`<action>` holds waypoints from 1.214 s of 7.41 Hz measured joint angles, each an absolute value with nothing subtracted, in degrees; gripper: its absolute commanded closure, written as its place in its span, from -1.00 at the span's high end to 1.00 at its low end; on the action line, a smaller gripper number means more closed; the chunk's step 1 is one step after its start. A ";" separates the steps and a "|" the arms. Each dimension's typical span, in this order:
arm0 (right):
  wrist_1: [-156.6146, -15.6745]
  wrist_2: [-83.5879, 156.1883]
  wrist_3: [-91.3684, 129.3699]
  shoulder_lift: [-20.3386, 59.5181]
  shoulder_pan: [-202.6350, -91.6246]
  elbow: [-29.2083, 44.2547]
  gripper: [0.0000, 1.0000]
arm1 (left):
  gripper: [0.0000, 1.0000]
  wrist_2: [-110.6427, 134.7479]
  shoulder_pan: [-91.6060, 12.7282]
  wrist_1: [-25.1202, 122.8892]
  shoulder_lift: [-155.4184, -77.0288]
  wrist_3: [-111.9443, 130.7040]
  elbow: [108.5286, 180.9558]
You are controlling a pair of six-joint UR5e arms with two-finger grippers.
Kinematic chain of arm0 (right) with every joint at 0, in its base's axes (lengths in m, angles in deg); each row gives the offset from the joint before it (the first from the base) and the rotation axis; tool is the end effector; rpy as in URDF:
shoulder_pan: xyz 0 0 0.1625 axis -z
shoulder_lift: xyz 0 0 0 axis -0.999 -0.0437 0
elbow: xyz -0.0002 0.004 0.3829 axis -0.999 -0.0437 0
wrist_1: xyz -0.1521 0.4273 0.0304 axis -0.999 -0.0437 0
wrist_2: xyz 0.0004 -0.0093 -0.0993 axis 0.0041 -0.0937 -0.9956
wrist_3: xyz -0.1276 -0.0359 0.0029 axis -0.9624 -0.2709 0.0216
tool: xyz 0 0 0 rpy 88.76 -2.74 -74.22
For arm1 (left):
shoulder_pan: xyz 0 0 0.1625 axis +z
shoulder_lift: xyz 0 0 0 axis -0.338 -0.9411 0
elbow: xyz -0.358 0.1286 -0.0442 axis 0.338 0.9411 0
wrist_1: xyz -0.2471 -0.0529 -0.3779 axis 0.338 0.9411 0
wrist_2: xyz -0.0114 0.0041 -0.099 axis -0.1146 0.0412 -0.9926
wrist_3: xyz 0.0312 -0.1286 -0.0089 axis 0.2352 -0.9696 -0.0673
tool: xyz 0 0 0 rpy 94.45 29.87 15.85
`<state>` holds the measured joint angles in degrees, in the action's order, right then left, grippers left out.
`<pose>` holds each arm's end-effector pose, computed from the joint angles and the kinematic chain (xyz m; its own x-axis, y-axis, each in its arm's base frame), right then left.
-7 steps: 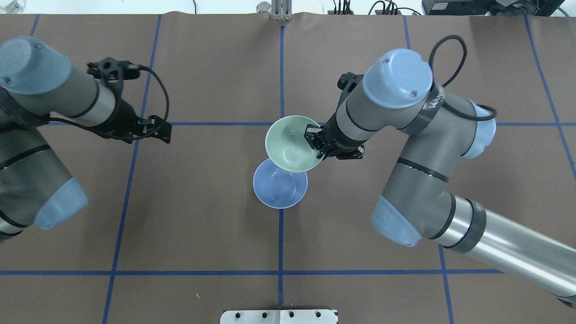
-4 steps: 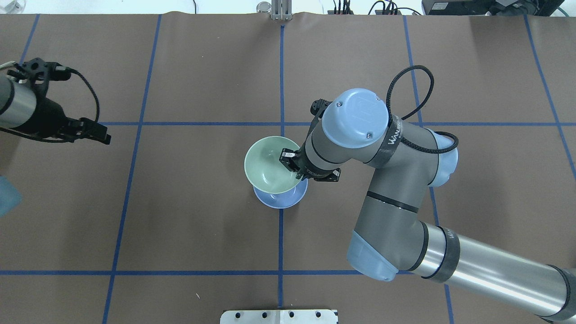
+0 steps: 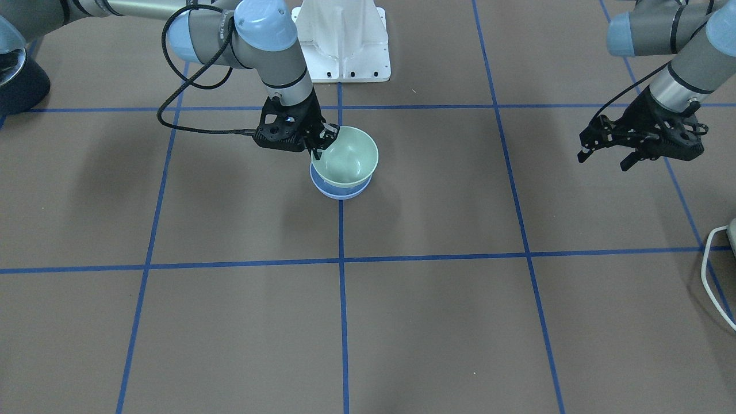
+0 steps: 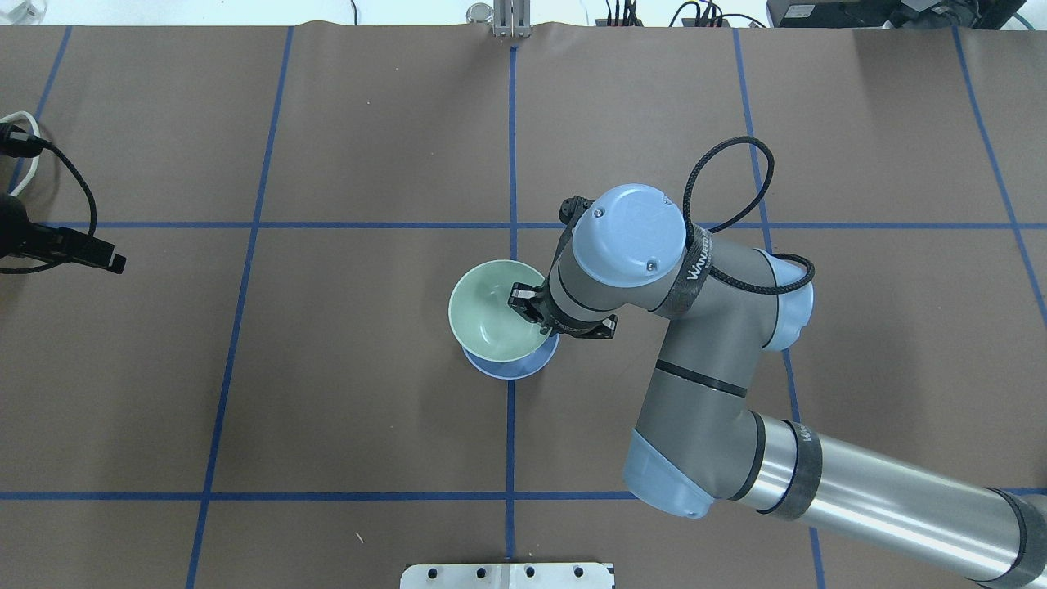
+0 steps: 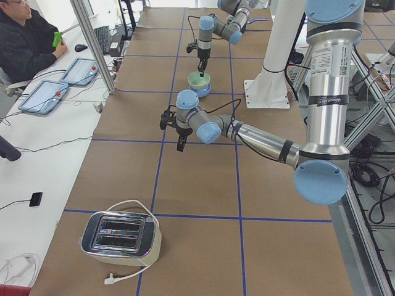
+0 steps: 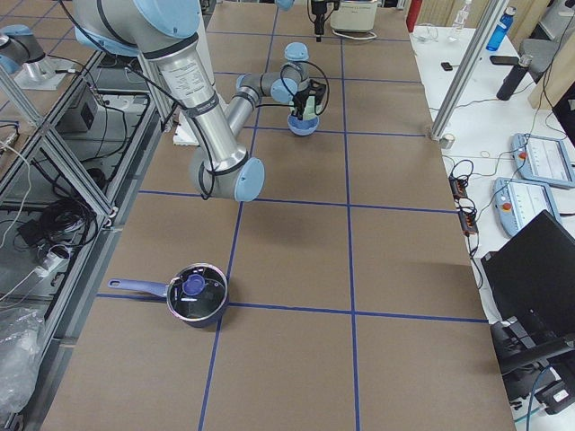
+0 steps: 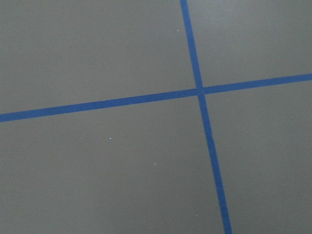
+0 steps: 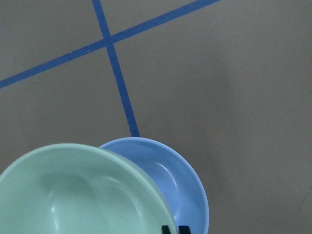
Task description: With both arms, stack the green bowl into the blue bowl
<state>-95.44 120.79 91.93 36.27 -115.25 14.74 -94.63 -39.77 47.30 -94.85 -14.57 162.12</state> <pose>-0.5646 -0.4027 0.1533 0.5599 0.2839 0.7784 -0.2317 0.9556 -0.1819 0.2340 -0.4986 0.4339 0.6054 0.1807 -0.7751 -0.0038 0.9745 0.2242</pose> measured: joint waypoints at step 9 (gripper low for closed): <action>-93.09 120.62 91.18 36.23 -115.29 12.68 -1.00 | 0.94 -96.23 -41.15 47.92 -93.94 -13.51 162.00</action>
